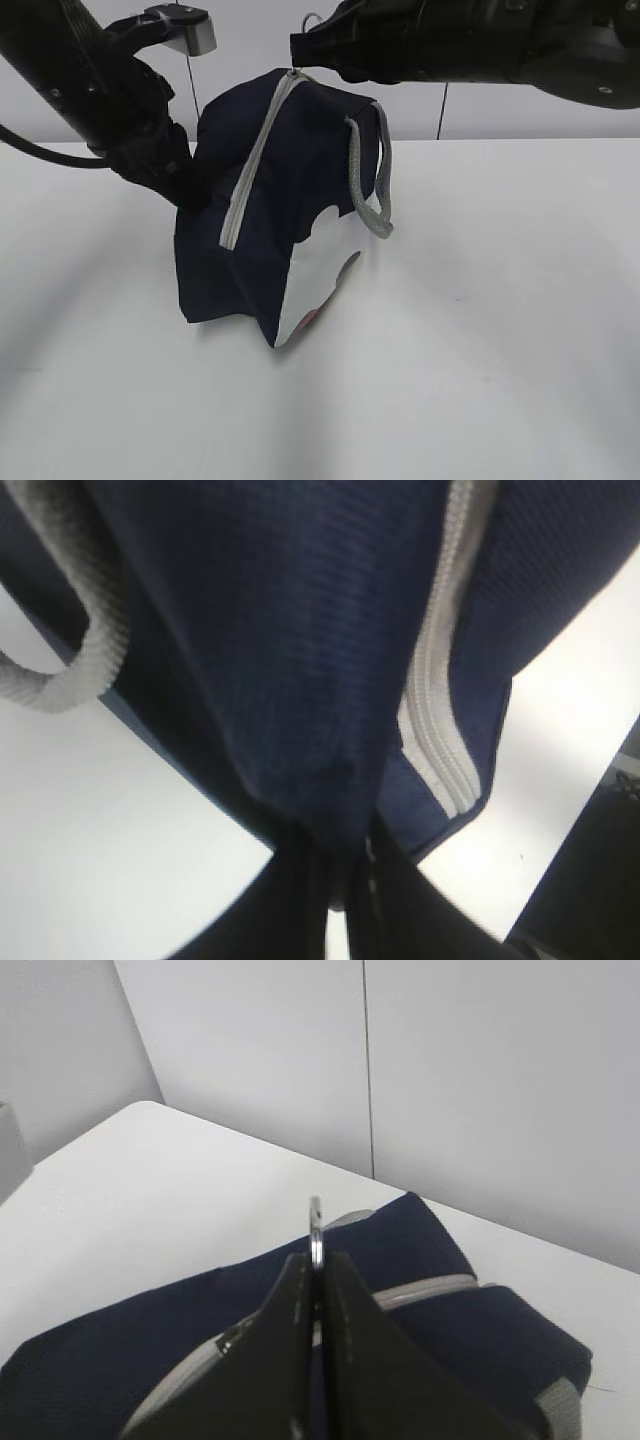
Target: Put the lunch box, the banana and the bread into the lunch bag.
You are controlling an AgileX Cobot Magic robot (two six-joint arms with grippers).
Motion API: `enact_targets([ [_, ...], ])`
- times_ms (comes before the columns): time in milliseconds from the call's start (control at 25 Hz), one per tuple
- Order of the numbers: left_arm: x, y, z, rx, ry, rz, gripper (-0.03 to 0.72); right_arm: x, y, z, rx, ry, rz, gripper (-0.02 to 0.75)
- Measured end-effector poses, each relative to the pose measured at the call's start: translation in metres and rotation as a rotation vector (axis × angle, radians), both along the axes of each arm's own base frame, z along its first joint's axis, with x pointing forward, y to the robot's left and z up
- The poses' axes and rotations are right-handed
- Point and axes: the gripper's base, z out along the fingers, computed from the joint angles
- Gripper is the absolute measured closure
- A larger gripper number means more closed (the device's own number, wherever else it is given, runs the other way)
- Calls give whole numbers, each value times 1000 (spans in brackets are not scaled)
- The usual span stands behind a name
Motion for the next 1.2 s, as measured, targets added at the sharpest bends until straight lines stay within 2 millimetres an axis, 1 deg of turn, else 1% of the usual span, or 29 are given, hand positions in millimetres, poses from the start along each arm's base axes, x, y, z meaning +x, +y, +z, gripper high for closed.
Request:
enact_targets([
  [360,-5,6,-3,76,44,-38,688,26,3,-10,-70,30,-77,738],
  [480,-5,6,-3,80,45,-37,688,34,1,-17,-83,45,-96,738],
  [640,-5,8,-4,97,47,-17,688,45,-4,-26,-98,67,-125,738],
  [960,-5,8,-4,103,50,-14,688,71,-28,-37,-65,99,-213,738],
  [1080,-5,9,-4,110,46,-15,688,75,-33,-40,-49,111,-231,738],
  [1200,-6,10,0,112,36,-11,687,75,-33,-39,-14,116,-229,738],
])
